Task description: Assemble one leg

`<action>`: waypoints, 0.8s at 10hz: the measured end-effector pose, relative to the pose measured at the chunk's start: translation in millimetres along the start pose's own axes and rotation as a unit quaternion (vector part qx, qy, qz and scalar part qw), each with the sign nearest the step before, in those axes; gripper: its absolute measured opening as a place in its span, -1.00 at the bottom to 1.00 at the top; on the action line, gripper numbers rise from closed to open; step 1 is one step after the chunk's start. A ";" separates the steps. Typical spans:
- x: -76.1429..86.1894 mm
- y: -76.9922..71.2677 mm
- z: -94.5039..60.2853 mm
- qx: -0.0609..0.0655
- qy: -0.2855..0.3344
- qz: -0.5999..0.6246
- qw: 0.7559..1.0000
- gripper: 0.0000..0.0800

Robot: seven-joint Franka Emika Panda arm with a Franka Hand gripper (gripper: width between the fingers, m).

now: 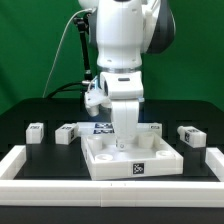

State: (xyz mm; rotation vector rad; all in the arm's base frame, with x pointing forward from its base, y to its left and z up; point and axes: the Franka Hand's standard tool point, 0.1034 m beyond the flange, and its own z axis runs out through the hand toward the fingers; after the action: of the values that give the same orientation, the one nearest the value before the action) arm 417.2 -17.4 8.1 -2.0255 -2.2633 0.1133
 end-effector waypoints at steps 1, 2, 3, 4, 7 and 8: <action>-2.0 1.6 -0.6 -0.006 0.000 0.003 1.000 0.62; -5.7 2.0 -1.0 -0.009 0.000 0.008 1.000 0.62; -5.4 1.8 -0.8 -0.008 0.001 0.008 1.000 0.62; -5.5 1.8 -0.8 -0.008 0.000 0.008 1.000 0.37; -5.9 1.7 -0.8 -0.008 0.000 0.009 1.000 -0.55; -5.7 2.5 -1.3 -0.009 0.000 0.008 1.000 -0.83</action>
Offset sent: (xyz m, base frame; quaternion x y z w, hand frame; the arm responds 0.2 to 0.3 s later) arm 0.0000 0.0000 0.0000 0.0000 0.0000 0.0000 1.0000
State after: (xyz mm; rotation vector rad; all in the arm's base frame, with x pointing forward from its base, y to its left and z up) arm 420.4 -22.8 8.9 -2.0539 -2.2556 0.0931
